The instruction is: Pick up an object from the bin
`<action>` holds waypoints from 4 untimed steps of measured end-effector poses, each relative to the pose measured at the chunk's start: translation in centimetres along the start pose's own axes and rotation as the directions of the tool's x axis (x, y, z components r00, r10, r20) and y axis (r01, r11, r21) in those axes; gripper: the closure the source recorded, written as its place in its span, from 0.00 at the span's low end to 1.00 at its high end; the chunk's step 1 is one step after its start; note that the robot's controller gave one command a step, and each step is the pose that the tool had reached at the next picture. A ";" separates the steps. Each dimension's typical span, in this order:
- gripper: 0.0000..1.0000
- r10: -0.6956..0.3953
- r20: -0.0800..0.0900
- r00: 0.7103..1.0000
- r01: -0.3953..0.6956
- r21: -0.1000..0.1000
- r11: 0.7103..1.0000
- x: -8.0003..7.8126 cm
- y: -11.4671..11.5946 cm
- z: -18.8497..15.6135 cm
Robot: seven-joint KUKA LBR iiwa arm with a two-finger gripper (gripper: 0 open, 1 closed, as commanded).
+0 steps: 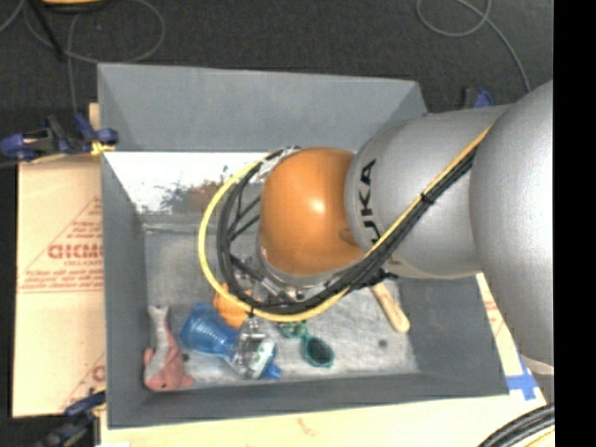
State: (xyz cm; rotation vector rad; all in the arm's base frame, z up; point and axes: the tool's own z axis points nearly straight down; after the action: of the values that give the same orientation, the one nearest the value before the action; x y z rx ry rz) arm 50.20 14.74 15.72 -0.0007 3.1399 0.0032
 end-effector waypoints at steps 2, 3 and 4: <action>1.00 0.003 -0.001 1.000 -0.003 0.000 1.000 0.8 2.4 8.2; 1.00 0.002 0.006 1.000 -0.002 0.006 1.000 1.0 3.0 8.2; 1.00 -0.005 0.007 1.000 0.005 0.004 1.000 1.0 3.4 8.2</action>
Offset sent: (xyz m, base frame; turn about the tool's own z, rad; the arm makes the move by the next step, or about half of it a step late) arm 0.0000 0.0000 0.0000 0.0000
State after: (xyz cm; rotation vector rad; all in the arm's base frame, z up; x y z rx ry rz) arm 49.18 18.17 7.53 -0.0086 3.1331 -0.0035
